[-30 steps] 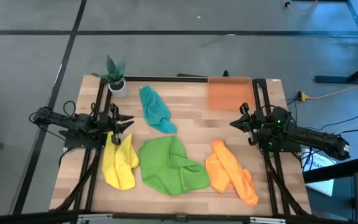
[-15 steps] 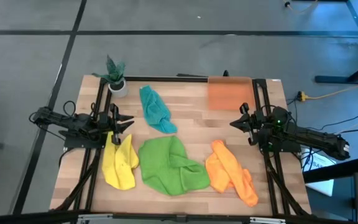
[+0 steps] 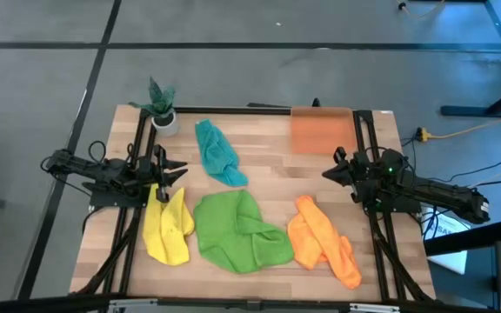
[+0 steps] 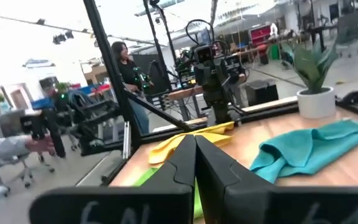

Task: Roll microfiber towels into tight, uniform cylinder then place into a basket
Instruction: Fold the green towel

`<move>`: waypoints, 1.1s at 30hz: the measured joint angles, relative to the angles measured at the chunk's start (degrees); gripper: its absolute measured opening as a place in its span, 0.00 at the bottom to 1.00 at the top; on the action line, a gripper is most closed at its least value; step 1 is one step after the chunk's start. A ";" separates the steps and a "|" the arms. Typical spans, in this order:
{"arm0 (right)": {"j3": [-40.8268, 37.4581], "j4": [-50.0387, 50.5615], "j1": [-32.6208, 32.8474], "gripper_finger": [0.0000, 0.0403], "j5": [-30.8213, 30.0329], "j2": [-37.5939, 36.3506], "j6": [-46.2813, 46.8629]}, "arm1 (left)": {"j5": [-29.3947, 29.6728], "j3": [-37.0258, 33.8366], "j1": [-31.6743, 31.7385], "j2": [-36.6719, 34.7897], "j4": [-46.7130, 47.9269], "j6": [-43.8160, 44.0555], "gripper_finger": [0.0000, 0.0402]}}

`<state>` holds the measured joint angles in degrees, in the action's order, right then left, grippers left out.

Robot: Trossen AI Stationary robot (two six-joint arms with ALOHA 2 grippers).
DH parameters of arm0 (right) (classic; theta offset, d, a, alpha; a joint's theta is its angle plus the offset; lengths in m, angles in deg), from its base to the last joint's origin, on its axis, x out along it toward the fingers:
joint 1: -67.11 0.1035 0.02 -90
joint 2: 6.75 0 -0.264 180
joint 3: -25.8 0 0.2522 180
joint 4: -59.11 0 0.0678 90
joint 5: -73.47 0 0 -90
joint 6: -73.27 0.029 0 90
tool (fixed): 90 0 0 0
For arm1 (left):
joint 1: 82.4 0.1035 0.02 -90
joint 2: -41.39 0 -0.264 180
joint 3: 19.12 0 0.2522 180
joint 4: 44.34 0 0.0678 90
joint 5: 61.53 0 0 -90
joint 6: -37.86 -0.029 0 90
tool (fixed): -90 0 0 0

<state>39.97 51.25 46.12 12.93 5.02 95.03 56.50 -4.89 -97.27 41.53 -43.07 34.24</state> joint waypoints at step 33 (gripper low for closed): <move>18.47 18.93 -0.02 0.01 -8.43 1.84 -10.25 | 2.83 30.40 -0.41 17.08 14.71 5.16 0.07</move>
<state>58.44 70.18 46.10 4.50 6.86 84.78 59.33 25.51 -97.68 58.61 -28.36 39.40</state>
